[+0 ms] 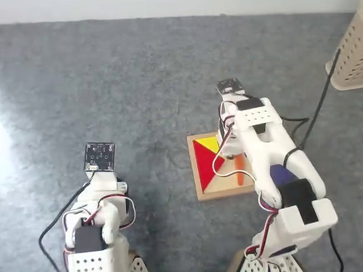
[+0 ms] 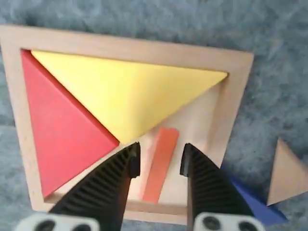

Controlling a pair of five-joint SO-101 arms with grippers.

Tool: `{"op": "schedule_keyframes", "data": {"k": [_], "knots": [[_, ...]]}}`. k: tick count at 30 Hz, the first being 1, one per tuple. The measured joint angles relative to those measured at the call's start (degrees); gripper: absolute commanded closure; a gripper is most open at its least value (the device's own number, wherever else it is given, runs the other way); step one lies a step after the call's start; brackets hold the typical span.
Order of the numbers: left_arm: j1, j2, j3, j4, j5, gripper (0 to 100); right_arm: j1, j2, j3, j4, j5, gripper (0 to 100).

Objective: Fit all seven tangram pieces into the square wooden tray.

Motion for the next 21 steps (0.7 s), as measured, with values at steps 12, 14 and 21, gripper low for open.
{"op": "schedule_keyframes", "data": {"k": [12,14,21], "knots": [[0.0,0.0,0.0,0.0,0.0,99,0.0,-7.3,-0.26,3.08,3.25,85.4],[0.0,0.0,0.0,0.0,0.0,99,0.0,-9.49,0.97,3.16,4.66,85.4],[0.0,0.0,0.0,0.0,0.0,99,0.0,-10.46,4.84,3.16,8.09,85.4]]}}
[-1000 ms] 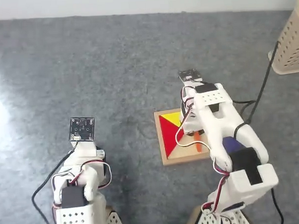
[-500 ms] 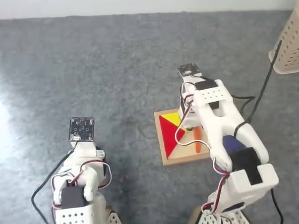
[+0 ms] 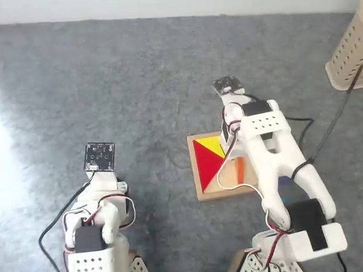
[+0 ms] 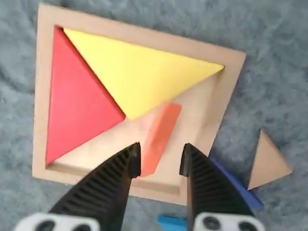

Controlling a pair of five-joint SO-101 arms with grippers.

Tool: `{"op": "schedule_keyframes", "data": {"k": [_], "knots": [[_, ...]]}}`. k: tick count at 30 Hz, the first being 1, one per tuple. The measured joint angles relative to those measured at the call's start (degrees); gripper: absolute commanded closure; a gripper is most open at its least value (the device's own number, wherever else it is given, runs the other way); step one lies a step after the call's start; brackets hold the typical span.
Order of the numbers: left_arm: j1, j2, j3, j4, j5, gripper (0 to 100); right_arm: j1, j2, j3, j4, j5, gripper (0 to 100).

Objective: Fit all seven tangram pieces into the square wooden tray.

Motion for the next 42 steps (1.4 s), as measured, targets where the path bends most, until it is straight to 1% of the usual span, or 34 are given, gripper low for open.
{"op": "schedule_keyframes", "data": {"k": [10,20,25,29,31,35,38,42], "knots": [[0.0,0.0,0.0,0.0,0.0,99,0.26,0.0,2.9,-1.05,2.37,85.4],[0.0,0.0,0.0,0.0,0.0,99,8.26,3.52,2.2,-3.69,3.6,85.4],[0.0,0.0,0.0,0.0,0.0,99,9.85,4.13,1.93,-3.69,3.6,85.4],[0.0,0.0,0.0,0.0,0.0,99,9.49,4.13,1.85,-3.52,3.6,85.5],[0.0,0.0,0.0,0.0,0.0,99,9.23,4.13,1.85,-2.9,3.6,87.3],[0.0,0.0,0.0,0.0,0.0,99,5.71,4.13,1.85,-2.81,3.6,94.3],[0.09,0.0,0.0,0.0,0.0,99,5.45,4.22,2.11,-4.4,3.6,98.2],[0.09,0.0,0.0,0.0,0.0,99,5.27,5.98,2.11,-5.45,3.6,99.2]]}}
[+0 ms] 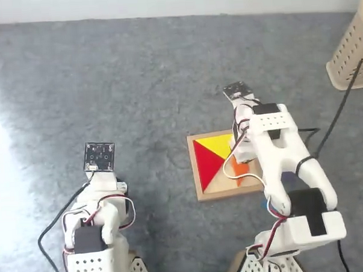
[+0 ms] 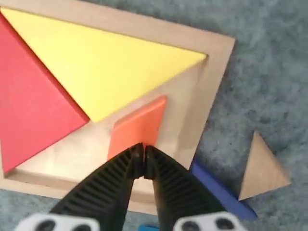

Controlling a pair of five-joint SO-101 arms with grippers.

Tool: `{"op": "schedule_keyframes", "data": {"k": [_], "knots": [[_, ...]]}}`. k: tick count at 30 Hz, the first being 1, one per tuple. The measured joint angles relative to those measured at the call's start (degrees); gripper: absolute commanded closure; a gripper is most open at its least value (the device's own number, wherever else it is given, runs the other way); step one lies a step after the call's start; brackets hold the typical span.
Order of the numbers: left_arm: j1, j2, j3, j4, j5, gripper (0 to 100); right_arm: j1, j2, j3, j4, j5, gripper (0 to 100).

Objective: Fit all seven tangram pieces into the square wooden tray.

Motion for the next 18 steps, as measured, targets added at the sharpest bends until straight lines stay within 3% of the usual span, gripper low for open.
{"op": "schedule_keyframes", "data": {"k": [18], "knots": [[0.09,0.0,0.0,0.0,0.0,99,0.62,3.69,-1.05,-2.37,-1.23,99.2]]}}
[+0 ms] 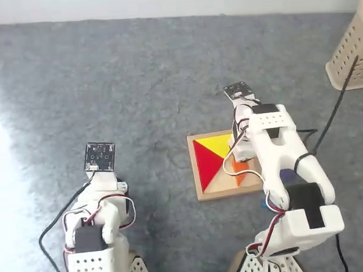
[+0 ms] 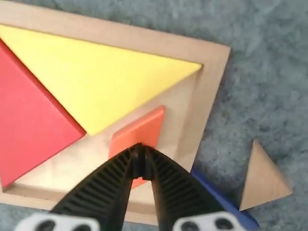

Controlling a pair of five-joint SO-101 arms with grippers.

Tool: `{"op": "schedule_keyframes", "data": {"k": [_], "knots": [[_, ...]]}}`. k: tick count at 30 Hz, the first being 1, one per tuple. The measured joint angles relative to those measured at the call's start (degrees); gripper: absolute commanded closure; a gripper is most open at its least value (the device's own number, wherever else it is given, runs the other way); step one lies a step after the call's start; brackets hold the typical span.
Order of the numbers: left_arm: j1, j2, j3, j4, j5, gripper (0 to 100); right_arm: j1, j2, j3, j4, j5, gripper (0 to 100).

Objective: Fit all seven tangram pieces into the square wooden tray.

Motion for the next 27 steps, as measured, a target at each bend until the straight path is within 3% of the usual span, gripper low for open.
{"op": "schedule_keyframes", "data": {"k": [13,23,27], "knots": [[-0.09,0.0,0.0,0.0,0.0,99,7.21,4.31,-6.33,0.0,0.0,99.2],[-0.18,0.0,0.0,0.0,0.0,99,6.95,4.04,-8.09,3.08,0.0,99.2],[-0.09,0.0,0.0,0.0,0.0,99,3.78,0.26,-6.33,3.87,0.0,99.2]]}}
